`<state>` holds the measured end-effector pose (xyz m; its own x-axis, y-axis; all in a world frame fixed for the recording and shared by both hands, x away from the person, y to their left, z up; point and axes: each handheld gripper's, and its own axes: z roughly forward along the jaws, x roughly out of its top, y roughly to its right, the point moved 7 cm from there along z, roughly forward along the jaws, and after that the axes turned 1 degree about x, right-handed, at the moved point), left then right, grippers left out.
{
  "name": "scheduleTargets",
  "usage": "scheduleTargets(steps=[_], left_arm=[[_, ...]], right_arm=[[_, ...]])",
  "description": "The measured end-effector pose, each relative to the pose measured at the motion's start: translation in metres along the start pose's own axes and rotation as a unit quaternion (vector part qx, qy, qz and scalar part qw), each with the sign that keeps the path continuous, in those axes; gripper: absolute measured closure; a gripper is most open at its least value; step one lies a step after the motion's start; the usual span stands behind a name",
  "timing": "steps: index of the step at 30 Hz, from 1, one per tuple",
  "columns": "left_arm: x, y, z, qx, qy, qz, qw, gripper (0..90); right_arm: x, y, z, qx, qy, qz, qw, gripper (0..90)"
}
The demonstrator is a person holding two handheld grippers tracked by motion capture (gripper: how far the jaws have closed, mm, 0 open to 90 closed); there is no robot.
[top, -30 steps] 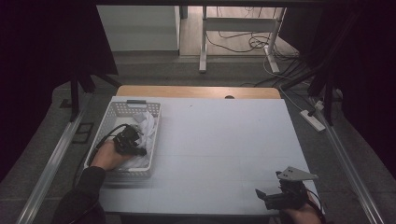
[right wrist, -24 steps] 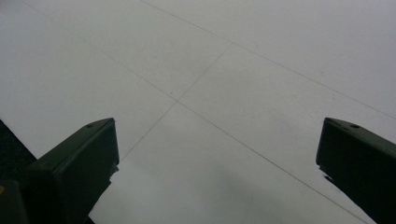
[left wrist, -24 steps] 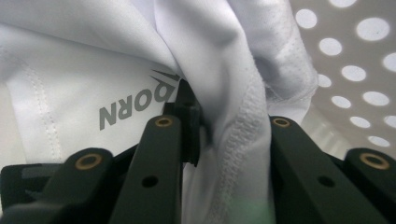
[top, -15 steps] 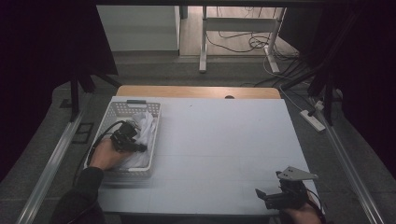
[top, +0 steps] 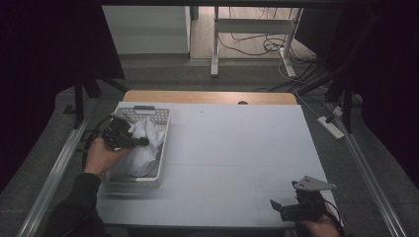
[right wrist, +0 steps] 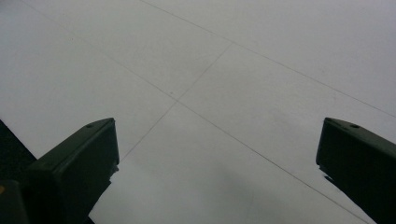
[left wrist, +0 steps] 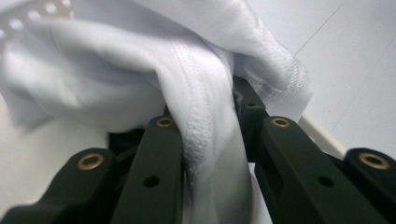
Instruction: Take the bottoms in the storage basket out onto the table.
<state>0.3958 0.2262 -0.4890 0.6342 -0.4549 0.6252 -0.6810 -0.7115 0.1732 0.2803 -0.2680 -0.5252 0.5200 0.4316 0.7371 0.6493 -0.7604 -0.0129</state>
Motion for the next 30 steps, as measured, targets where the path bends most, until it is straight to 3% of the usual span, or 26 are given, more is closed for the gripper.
scheduleTargets(steps=[16, 30], left_arm=[[0.026, 0.001, -0.038, 0.017, 0.055, -0.022, 0.9981, 77.0], [0.044, 0.004, -0.066, 0.015, 0.070, -0.032, 0.9969, 77.0]], right_arm=[[0.000, 0.000, 0.000, 0.002, 0.000, 0.000, 1.0000, 1.9], [0.000, 0.001, 0.000, -0.001, 0.002, 0.005, 1.0000, 1.8]])
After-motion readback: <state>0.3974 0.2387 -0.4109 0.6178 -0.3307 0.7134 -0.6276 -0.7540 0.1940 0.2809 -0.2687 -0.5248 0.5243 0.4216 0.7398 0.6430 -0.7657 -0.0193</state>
